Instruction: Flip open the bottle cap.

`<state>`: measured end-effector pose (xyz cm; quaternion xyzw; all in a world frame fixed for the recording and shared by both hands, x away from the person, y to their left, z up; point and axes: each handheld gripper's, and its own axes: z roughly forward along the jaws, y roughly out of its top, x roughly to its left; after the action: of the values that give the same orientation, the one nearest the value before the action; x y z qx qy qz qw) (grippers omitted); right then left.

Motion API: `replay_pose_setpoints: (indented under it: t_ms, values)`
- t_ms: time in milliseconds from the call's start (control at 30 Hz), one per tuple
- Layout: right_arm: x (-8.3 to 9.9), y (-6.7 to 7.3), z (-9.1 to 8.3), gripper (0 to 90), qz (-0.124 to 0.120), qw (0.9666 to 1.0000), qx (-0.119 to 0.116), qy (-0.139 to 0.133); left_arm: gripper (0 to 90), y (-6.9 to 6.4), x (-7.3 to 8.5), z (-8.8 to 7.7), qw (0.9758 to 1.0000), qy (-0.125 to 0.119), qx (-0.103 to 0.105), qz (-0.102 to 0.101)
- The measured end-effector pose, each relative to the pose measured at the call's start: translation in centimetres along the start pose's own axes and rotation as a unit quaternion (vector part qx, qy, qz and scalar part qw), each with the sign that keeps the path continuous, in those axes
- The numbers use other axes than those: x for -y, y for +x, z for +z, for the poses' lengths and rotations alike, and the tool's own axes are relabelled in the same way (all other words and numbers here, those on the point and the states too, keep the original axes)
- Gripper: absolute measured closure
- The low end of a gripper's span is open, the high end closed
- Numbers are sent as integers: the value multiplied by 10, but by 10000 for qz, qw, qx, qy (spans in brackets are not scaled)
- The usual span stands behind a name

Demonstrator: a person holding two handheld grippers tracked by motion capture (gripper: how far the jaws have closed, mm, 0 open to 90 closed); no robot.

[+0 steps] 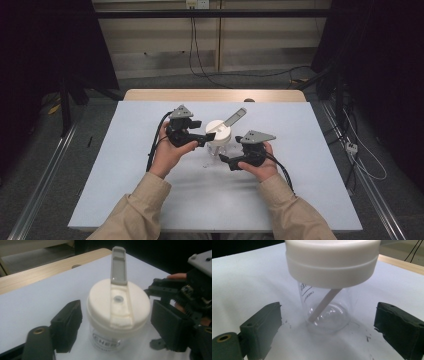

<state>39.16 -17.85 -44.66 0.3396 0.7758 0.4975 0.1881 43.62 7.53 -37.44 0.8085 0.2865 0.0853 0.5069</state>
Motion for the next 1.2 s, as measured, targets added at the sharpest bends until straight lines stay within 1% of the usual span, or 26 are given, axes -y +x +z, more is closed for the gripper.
replay_pose_setpoints:
  t_ms: [33, 100, 200, 267, 367, 400, 433, 500, 533, 633, 767, 900, 1033, 1167, 1200]
  values:
    - [1, 1, -3, 75, 4, 10000, 11, 1, 203, 0, 4, -2, 10000, 21, -19, 27]
    - [2, 3, -8, 78, 38, 10000, -22, 10, 194, -1, 13, -5, 10000, 31, -4, 29]
    - [5, 5, -15, 88, 5, 10000, -12, 71, 161, -1, 27, -10, 9999, 148, -9, 31]
    - [8, 6, -20, 90, -1, 9999, -5, 102, 152, 1, 36, -13, 9997, 235, 11, 9]
    - [12, 8, -27, 91, -15, 10000, -7, 88, 144, 6, 49, -18, 9996, 268, -25, -84]
    - [13, 9, -29, 92, 20, 10000, -17, 76, 141, 8, 52, -21, 9995, 279, -55, -98]
    - [14, 10, -31, 93, 47, 10000, -38, 70, 137, 10, 56, -23, 9995, 261, -70, -139]
    - [16, 12, -35, 96, 21, 10000, -12, 51, 133, 12, 62, -27, 9995, 251, -75, -158]
    - [16, 12, -37, 96, 9, 10000, 0, 45, 131, 13, 64, -30, 9995, 266, -110, -126]
    - [19, 12, -42, 97, 27, 10000, -6, 30, 108, 16, 71, -37, 9996, 166, -149, -186]
    - [26, 12, -49, 98, -23, 10000, 45, 80, 98, 20, 80, -47, 9994, 179, -206, -235]
    - [30, 13, -57, 99, 2, 10000, 69, 68, 75, 23, 88, -53, 9992, 207, -244, -257]
    - [34, 14, -64, 101, -19, 9999, 102, 62, 67, 25, 93, -62, 9993, 127, -277, -212]
    - [38, 13, -70, 102, 19, 9999, 118, 66, 67, 29, 96, -70, 9989, 34, -365, -286]
    - [39, 12, -71, 102, 22, 9999, 136, 59, 67, 29, 97, -71, 9988, 49, -380, -290]
